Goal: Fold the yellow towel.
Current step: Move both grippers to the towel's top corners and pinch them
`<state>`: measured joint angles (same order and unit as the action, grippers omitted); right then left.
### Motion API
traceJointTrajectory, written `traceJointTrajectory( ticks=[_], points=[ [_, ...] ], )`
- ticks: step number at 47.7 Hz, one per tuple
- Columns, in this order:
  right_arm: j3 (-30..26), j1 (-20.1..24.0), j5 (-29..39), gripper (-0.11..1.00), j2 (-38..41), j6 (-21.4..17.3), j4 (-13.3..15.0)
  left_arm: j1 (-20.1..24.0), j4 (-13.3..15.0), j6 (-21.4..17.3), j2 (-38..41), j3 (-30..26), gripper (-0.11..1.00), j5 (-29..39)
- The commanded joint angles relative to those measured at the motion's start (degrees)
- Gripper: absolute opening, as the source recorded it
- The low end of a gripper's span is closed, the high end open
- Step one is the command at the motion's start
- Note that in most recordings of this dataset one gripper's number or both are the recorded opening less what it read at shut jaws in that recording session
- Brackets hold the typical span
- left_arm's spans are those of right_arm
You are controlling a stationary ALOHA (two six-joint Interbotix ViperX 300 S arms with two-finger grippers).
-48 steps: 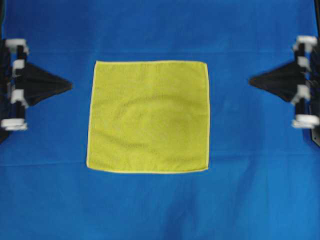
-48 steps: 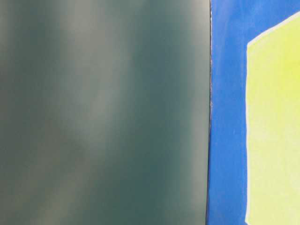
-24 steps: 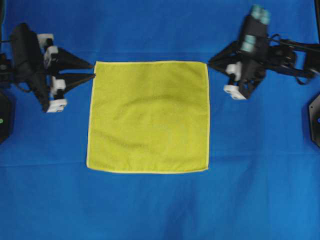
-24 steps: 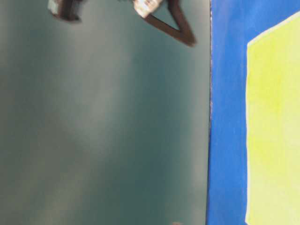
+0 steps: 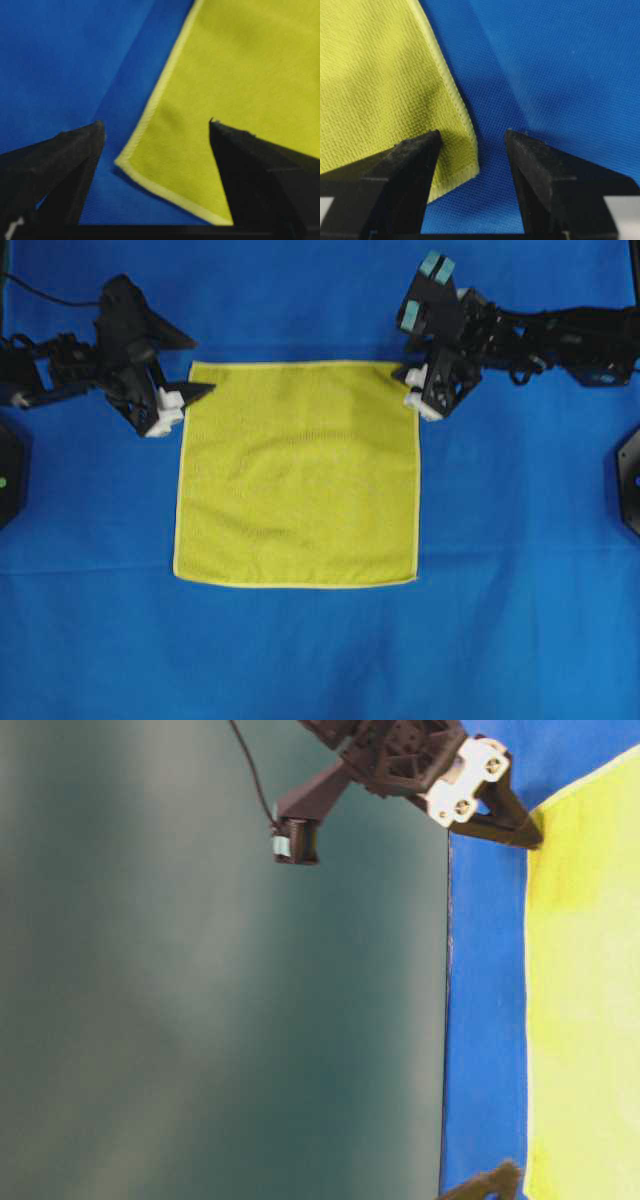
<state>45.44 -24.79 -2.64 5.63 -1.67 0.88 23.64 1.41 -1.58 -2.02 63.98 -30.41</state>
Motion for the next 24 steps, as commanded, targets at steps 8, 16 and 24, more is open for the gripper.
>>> traceJointTrajectory(
  ticks=[8, 16, 24],
  points=[
    [-0.53, -0.88, -0.88, 0.58, 0.7, 0.0, 0.0, 1.85, 0.0, -0.09, 5.19, -2.46, 0.78, -0.26],
    [-0.44, -0.79, -0.88, 0.4, 0.62, 0.44, 0.09, 1.58, 0.0, -0.79, 5.01, -1.93, 0.56, 1.76],
    [-0.44, -0.88, -0.62, 0.03, 0.35, 0.62, 0.09, 1.05, 0.0, -1.05, 4.13, -1.58, 0.1, 5.1]
  ],
)
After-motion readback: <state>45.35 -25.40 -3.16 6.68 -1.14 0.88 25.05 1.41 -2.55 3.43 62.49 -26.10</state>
